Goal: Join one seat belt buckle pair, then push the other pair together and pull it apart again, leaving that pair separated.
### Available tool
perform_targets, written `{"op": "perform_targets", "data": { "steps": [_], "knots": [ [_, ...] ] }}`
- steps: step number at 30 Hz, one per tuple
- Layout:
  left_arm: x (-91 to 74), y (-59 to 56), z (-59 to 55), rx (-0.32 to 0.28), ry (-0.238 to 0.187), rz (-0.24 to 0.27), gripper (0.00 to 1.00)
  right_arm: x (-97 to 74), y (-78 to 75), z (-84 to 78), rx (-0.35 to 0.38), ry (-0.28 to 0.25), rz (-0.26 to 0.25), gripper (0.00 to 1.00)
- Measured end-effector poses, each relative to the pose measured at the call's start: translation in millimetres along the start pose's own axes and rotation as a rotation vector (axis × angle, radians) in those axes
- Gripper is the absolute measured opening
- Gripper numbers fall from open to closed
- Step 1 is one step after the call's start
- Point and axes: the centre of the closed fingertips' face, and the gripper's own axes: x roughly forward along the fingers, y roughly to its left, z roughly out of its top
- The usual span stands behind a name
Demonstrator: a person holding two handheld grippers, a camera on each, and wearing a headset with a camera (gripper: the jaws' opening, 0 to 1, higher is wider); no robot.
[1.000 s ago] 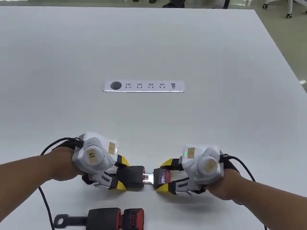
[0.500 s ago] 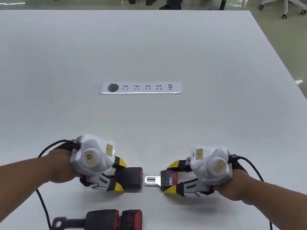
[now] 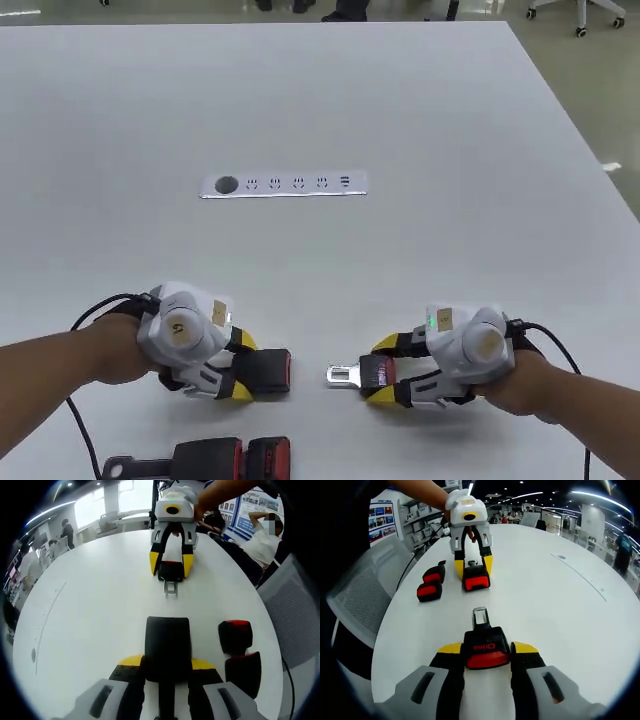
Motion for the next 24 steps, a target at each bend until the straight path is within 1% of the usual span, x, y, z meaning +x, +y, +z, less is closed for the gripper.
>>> {"op": "perform_targets", "data": {
  "steps": [3,7,10,11,14,19,20,23,24],
  "knots": [
    [-0.6,-1.0,0.8,0.001,0.004,-0.002,0.33,-6.2,1.8,-5.6,0.001,-0.001,-0.001,0.34],
    [-0.7,-2.9,3.2,0.001,0.004,-0.001,0.33,-13.4,3.0,-9.2,0.007,-0.002,-0.006,0.34],
    [-1.3,-3.7,4.7,0.000,0.006,-0.001,0.33,-20.0,5.7,-9.0,0.011,-0.003,-0.006,0.34],
    [-1.4,-3.6,4.5,-0.004,0.006,-0.001,0.33,-21.6,8.1,-10.6,0.014,-0.003,-0.006,0.34],
    [-1.3,-3.3,3.2,-0.003,0.010,-0.002,0.33,-26.6,6.5,-16.1,0.015,-0.003,-0.007,0.34],
    [-1.3,-2.5,1.2,-0.008,0.011,-0.001,0.33,-37.8,11.2,-22.2,0.019,-0.001,-0.013,0.34],
    [-1.3,-2.4,1.0,-0.011,0.012,0.000,0.33,-39.5,9.9,-24.0,0.026,-0.003,-0.010,0.34],
    [-2.1,-3.0,2.1,-0.011,0.014,0.000,0.33,-46.0,12.2,-30.3,0.024,0.002,-0.012,0.34],
    [-2.3,-3.2,2.7,-0.012,0.013,0.000,0.33,-46.7,10.6,-30.1,0.027,0.001,-0.011,0.34]
  ]
}}
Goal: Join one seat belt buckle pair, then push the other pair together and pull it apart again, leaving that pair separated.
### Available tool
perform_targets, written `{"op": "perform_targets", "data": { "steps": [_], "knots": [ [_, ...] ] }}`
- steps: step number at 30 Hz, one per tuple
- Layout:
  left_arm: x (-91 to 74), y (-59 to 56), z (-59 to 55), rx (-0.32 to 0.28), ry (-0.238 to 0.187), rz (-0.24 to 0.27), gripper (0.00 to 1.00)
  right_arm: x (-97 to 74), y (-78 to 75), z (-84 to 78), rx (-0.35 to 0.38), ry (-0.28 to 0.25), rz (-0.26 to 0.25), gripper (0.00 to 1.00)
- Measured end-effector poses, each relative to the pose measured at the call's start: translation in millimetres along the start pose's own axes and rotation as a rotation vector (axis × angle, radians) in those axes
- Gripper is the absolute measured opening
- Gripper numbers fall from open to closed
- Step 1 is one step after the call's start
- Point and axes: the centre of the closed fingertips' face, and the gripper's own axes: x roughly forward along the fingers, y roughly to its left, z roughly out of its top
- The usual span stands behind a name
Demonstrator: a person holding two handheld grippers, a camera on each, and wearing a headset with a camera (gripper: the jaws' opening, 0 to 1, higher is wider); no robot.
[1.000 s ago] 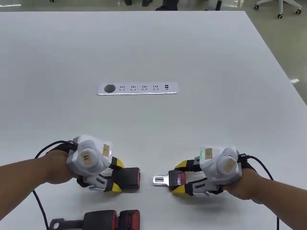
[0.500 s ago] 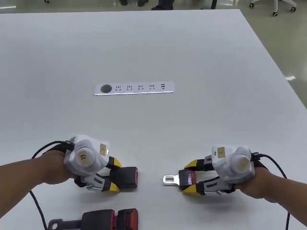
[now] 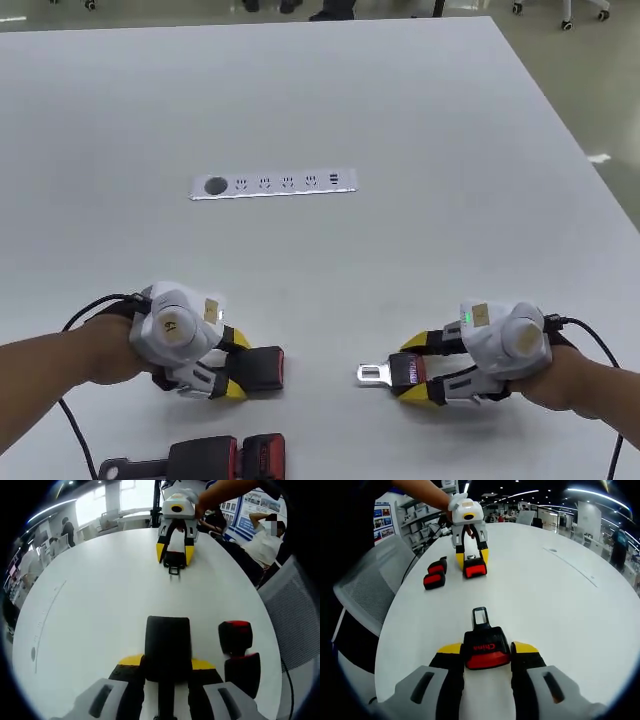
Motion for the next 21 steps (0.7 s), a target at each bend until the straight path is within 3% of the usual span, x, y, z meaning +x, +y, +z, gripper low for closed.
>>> {"op": "perform_targets", "data": {
  "steps": [9,12,14,17,19,21],
  "knots": [
    [1.3,1.4,-0.3,-0.029,-0.007,0.014,0.33,-1.1,-2.0,2.6,0.048,-0.007,-0.007,0.35],
    [1.6,2.1,-0.7,-0.038,-0.010,0.022,0.34,0.4,-1.8,4.3,0.032,0.010,-0.016,0.35],
    [1.9,1.0,2.1,-0.100,-0.015,0.031,0.35,1.3,-1.7,5.7,0.038,0.015,-0.028,0.35],
    [0.8,0.0,7.0,-0.213,-0.030,0.042,0.42,3.1,-1.9,7.0,0.048,0.032,-0.054,0.35],
    [-0.5,6.1,10.0,-0.251,-0.059,0.090,0.57,4.5,-5.0,8.2,0.101,0.025,-0.085,0.38],
    [-4.0,9.3,13.3,-0.291,-0.108,0.105,0.69,5.8,-8.8,12.5,0.138,-0.007,-0.118,0.44]
  ]
}}
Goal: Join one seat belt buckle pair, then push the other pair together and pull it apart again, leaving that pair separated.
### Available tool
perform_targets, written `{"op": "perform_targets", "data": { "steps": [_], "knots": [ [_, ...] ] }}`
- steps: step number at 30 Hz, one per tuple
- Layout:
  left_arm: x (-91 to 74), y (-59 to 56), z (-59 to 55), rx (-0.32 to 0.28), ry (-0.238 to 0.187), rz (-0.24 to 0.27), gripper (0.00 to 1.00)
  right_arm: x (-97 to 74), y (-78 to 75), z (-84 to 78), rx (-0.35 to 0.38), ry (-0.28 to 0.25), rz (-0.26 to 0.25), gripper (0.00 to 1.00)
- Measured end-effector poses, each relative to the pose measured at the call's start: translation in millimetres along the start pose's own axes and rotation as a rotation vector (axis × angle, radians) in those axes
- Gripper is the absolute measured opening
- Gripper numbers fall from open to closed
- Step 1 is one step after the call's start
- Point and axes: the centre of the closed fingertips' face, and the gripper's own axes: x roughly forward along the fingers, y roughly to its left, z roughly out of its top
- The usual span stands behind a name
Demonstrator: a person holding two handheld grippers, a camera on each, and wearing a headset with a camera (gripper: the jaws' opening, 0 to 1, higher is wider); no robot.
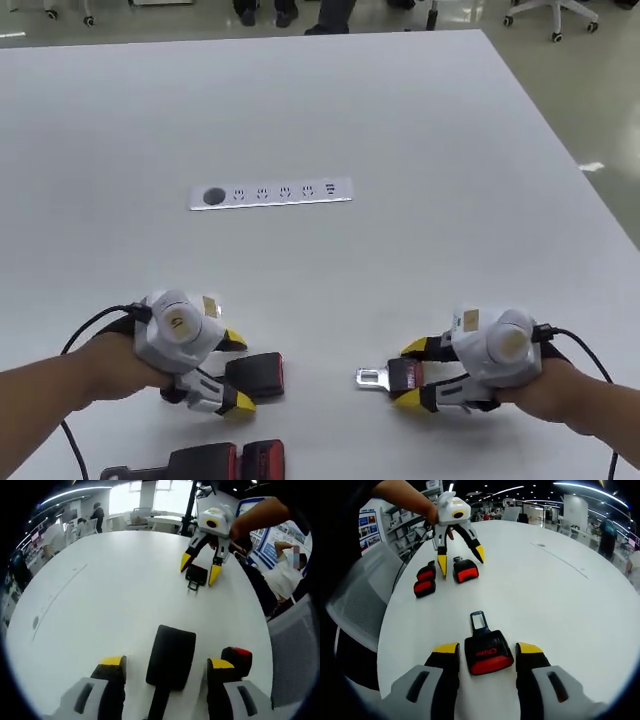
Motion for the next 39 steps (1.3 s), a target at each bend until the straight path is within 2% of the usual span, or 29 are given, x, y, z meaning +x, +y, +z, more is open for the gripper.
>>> {"op": "perform_targets", "data": {
  "steps": [3,5,7,9,10,11,14,15,16,18,20,23,24,27,28,29,31,35,37,39],
  "knots": [
    [-10.5,3.0,3.8,-0.008,-0.017,0.029,0.69,1.3,-1.1,2.0,0.039,-0.011,-0.034,0.55],
    [-15.7,4.4,5.3,-0.030,-0.038,0.043,0.71,0.8,-5.7,2.6,0.095,-0.024,-0.089,0.57],
    [-17.5,9.8,1.1,-0.056,-0.054,0.064,0.76,-0.3,-8.7,7.0,0.147,-0.062,-0.128,0.62],
    [-23.9,6.1,4.8,-0.059,-0.078,0.093,0.77,-2.2,-8.9,9.2,0.180,-0.086,-0.158,0.67],
    [-29.5,9.9,6.8,-0.051,-0.097,0.126,0.77,-4.6,-9.8,9.1,0.190,-0.088,-0.189,0.69],
    [-32.8,12.2,5.3,-0.056,-0.092,0.148,0.77,-6.6,-10.3,10.8,0.198,-0.090,-0.213,0.70],
    [-47.6,16.5,9.8,-0.119,-0.132,0.217,0.83,-10.7,-11.4,16.4,0.227,-0.128,-0.280,0.72],
    [-53.2,18.1,12.9,-0.147,-0.164,0.247,0.85,-14.2,-6.0,22.3,0.228,-0.139,-0.316,0.73],
    [-57.7,16.1,15.6,-0.152,-0.178,0.252,0.86,-16.1,-3.7,24.9,0.239,-0.150,-0.331,0.73],
    [-67.3,15.8,16.2,-0.164,-0.199,0.293,0.87,-17.9,-6.7,27.5,0.250,-0.178,-0.378,0.74],
    [-76.8,17.0,15.7,-0.220,-0.229,0.332,0.89,-21.6,-6.8,32.3,0.273,-0.211,-0.416,0.76],
    [-91.0,12.3,15.5,-0.248,-0.266,0.373,0.95,-33.3,-2.3,46.7,0.289,-0.252,-0.477,0.77],
    [-95.4,11.9,10.3,-0.272,-0.270,0.380,0.95,-37.5,0.2,50.6,0.290,-0.263,-0.499,0.78],
    [-111.6,7.9,5.8,-0.309,-0.291,0.419,0.96,-42.7,2.3,54.1,0.306,-0.287,-0.533,0.80],
    [-120.0,2.5,7.6,-0.332,-0.313,0.446,0.97,-46.1,2.7,55.2,0.306,-0.292,-0.556,0.81],
    [-123.5,-0.4,6.1,-0.343,-0.320,0.446,0.99,-49.8,8.2,60.1,0.305,-0.296,-0.560,0.81],
    [-125.2,-1.4,-4.5,-0.354,-0.329,0.454,1.00,-54.3,12.2,63.9,0.309,-0.315,-0.581,0.83],
    [-139.1,-12.3,-11.1,-0.388,-0.363,0.468,1.00,-56.8,24.9,69.1,0.299,-0.327,-0.607,0.85],
    [-145.3,-20.1,-11.7,-0.400,-0.388,0.473,1.00,-60.5,26.0,72.6,0.306,-0.349,-0.620,0.86],
    [-151.2,-24.0,-17.0,-0.400,-0.401,0.475,1.00,-62.8,33.6,74.7,0.314,-0.362,-0.627,0.87]
  ]
}}
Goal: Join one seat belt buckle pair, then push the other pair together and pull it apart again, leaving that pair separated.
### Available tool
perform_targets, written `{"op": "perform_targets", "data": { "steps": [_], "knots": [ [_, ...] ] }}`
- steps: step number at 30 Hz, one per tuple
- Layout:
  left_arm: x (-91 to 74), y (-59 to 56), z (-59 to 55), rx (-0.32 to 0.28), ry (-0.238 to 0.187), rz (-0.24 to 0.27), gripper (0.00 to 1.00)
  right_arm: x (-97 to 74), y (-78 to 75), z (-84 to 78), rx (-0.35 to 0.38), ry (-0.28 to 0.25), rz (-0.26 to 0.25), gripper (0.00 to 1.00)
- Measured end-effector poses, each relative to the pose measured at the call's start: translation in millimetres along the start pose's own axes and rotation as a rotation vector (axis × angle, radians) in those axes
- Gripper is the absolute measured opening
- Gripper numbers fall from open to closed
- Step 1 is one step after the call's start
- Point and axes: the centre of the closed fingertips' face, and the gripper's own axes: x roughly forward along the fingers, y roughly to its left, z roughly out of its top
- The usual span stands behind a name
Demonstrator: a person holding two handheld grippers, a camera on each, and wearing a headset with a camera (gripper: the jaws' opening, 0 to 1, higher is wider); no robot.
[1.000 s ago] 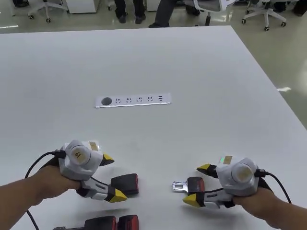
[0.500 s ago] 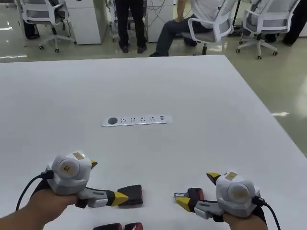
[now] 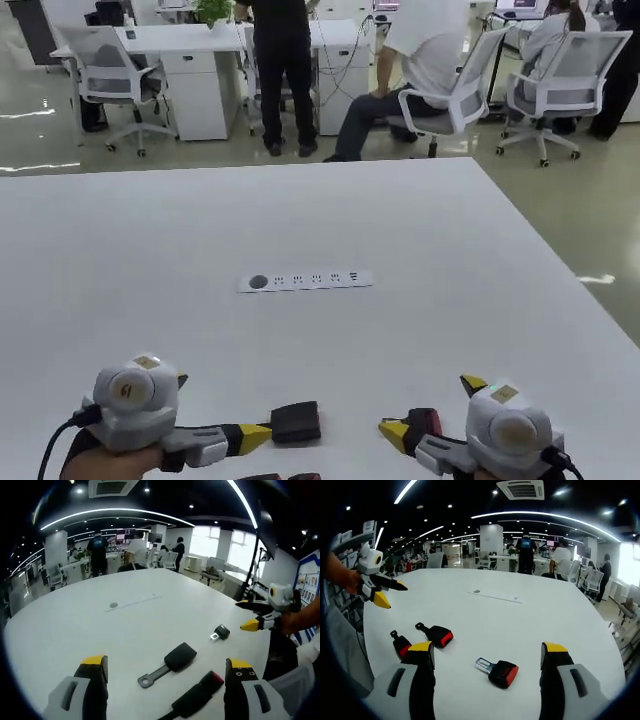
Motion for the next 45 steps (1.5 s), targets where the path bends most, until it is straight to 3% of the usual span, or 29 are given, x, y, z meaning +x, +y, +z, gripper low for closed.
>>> {"op": "perform_targets", "data": {
  "steps": [4,8,11,13,25,29,35,45],
  "knots": [
    [-17.1,-2.9,-6.0,-0.008,-0.020,0.011,1.00,-6.7,7.1,0.9,0.007,-0.013,-0.015,0.87],
    [-34.6,3.4,-12.0,-0.036,-0.034,0.036,1.00,-14.6,15.3,-2.5,0.008,-0.018,-0.025,0.87],
    [-46.8,7.6,-20.0,-0.048,-0.048,0.040,1.00,-31.4,31.9,-6.4,0.010,-0.017,-0.033,0.88],
    [-53.6,8.2,-26.0,-0.050,-0.053,0.044,1.00,-31.4,28.2,-7.5,0.012,-0.017,-0.039,0.88],
    [-95.1,20.2,-50.0,-0.065,-0.078,0.065,1.00,-66.7,53.4,-7.5,0.005,-0.039,-0.069,0.94],
    [-103.9,24.2,-57.5,-0.073,-0.088,0.067,1.00,-71.1,56.3,-7.6,0.011,-0.045,-0.074,0.95],
    [-111.4,18.0,-64.3,-0.067,-0.089,0.061,1.00,-77.2,62.3,-10.4,0.013,-0.045,-0.079,0.96],
    [-112.1,15.8,-56.2,-0.047,-0.103,0.051,1.00,-81.4,60.0,-13.0,0.018,-0.032,-0.090,0.97]
  ]
}}
